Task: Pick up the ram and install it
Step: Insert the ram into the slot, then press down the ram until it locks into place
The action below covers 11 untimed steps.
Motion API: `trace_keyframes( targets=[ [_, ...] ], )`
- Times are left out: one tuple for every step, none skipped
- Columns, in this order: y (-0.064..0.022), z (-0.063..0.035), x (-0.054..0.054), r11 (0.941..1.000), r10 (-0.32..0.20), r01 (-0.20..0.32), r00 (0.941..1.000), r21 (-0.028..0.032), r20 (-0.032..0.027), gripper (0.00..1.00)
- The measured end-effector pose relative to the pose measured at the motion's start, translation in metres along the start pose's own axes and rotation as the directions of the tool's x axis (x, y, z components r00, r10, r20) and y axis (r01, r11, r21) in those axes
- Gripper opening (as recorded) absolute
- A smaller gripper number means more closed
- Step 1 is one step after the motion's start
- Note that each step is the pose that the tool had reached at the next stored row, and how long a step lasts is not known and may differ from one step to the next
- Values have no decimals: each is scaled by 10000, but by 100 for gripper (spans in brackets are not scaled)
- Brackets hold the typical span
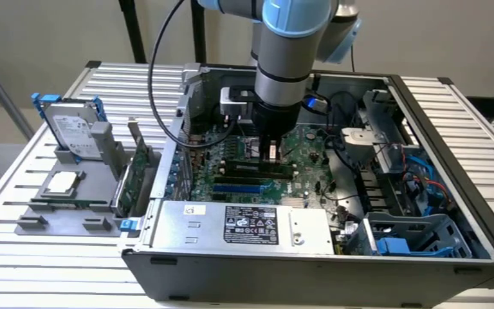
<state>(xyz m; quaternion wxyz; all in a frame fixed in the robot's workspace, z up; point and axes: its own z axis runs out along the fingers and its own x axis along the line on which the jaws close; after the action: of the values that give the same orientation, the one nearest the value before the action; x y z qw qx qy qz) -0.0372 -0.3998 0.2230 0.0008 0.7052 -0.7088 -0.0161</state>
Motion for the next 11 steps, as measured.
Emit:
trace_keyframes(
  targets=[
    [1, -6, 2, 10000, -1, 1, 10000, -6, -15, 0],
    [1, -5, 2, 10000, -1, 1, 10000, -6, -14, 0],
    [1, -6, 2, 10000, -2, 2, 10000, -7, -17, 0],
    [1, -6, 2, 10000, -4, 4, 10000, -6, -17, 0],
    [1, -6, 2, 10000, -7, 7, 10000, -7, -21, 0],
    [1, -6, 2, 10000, -11, 11, 10000, -6, -23, 0],
    [1, -6, 2, 10000, -14, 14, 10000, -7, -28, 0],
    [1, -6, 2, 10000, -18, 18, 10000, -7, -30, 0],
    [1, -6, 2, 10000, -23, 23, 10000, -7, -34, 0],
    [1, -6, 2, 10000, -29, 29, 10000, -6, -37, 0],
    [1, -6, 2, 10000, -35, 35, 10000, -4, -42, 0]
  ],
)
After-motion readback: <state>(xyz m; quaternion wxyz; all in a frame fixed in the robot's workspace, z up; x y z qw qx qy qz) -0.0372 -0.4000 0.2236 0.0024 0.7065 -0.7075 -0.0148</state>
